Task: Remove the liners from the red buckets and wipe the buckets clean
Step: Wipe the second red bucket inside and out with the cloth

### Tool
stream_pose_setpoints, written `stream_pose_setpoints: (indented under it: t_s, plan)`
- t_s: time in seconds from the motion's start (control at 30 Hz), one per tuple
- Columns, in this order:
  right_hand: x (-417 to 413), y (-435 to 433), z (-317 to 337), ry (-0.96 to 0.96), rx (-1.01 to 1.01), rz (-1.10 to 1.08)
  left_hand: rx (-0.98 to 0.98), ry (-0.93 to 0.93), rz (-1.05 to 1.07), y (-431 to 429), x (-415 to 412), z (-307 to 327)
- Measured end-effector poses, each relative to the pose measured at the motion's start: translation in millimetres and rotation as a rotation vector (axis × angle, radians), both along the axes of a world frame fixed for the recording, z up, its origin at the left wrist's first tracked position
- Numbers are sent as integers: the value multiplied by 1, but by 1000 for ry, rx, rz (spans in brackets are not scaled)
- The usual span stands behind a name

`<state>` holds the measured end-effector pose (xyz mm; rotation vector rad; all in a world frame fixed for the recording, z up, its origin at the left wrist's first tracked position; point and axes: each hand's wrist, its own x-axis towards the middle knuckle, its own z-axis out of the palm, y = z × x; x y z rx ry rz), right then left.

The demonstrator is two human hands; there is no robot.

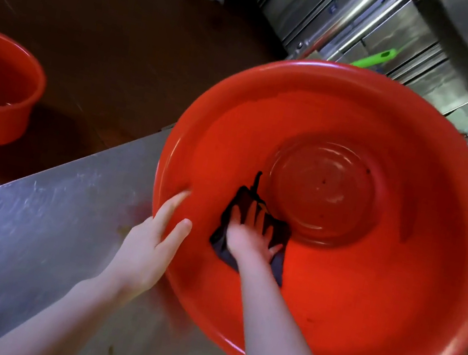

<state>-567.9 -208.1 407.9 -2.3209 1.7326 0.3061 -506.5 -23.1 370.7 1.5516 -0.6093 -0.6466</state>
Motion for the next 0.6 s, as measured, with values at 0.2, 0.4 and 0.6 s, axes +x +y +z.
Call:
stream_pose_setpoints:
  t_s: [0.2, 0.4, 0.6]
  plan:
    - [14, 25, 5, -41, 20, 67, -19, 81, -1, 11, -10, 4]
    - [6, 104, -2, -130, -110, 418, -25, 171, 21, 14, -5, 10]
    - [42, 21, -1, -116, -3, 31, -37, 223, 16, 19, -8, 15]
